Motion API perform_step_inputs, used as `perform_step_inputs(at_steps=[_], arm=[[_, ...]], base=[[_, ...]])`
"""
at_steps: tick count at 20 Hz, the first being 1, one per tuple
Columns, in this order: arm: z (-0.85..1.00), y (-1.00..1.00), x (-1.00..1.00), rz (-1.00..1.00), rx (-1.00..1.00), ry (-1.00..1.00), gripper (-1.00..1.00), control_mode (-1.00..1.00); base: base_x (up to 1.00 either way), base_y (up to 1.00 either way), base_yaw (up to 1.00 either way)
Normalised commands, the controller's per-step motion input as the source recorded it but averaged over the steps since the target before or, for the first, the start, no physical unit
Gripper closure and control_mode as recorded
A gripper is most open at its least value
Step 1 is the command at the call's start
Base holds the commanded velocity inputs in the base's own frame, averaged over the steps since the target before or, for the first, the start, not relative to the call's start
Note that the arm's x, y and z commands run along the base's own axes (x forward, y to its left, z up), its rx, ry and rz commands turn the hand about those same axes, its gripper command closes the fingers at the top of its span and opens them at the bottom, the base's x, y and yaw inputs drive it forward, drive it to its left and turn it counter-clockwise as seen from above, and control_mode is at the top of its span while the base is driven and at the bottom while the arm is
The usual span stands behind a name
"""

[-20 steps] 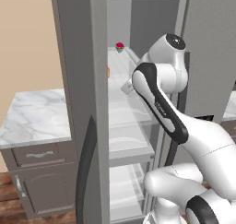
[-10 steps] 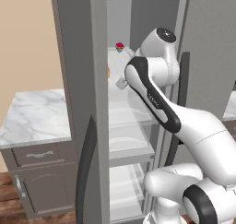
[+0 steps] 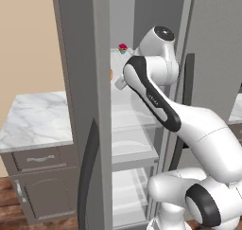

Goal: Pick the cheese from the fridge and the cheese grater from the cabinet and place them next to the salad bowl.

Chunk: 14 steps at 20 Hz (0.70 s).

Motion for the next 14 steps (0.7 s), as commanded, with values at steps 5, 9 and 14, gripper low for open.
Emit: perform_step_inputs(at_steps=[5,9,14], arm=[[0.0,0.12,0.16,0.01,0.0,0.0,-1.0,-1.0],[0.0,0.15,0.18,0.01,0.0,0.0,-1.0,-1.0],[0.0,0.06,0.14,0.0,0.0,0.0,-1.0,-1.0]], base=[[0.0,0.0,0.0],[0.0,0.0,0.0],[0.0,0.0,0.0]])
